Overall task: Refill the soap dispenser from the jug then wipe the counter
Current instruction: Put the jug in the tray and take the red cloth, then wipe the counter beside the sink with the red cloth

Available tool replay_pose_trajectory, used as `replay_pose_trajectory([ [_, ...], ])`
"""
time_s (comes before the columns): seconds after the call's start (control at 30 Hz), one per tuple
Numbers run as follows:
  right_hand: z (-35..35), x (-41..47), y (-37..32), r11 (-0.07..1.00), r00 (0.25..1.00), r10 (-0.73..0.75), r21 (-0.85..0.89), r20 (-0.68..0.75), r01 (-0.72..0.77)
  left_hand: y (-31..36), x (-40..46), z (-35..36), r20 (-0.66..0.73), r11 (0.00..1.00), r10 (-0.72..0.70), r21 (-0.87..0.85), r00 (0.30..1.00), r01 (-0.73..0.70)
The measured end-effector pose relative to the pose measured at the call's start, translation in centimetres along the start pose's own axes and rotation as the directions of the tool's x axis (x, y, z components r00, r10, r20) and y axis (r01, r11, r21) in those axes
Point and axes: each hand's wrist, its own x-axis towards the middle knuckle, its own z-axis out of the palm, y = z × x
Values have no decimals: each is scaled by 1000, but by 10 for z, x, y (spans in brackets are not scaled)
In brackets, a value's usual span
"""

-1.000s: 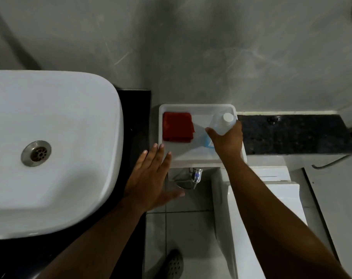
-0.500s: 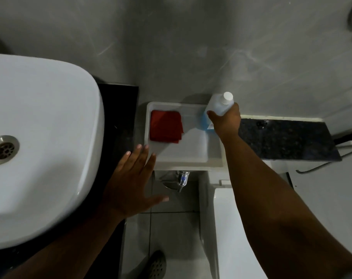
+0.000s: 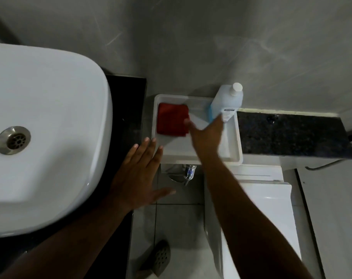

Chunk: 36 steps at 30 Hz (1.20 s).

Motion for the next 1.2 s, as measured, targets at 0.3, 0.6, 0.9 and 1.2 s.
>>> replay_pose_trajectory([
  [0.3, 70, 23, 23, 586, 748, -210, -532, 629, 612, -1, 0, 8, -63, 999, 12, -36, 998, -14],
  [0.6, 81, 39, 30, 708, 789, -359, -406, 498, 578, -3, -2, 9, -109, 999, 33, -11, 994, -34],
  [0.9, -8, -74, 0, 957, 951, -276, -50, 140, 285, -3, -2, -1, -39, 999, 40, -1, 998, -40],
  [1.2, -57, -300, -16, 985, 980, -172, -6, 97, 173, -6, -141, -14, -95, 951, 5, -307, 995, -34],
])
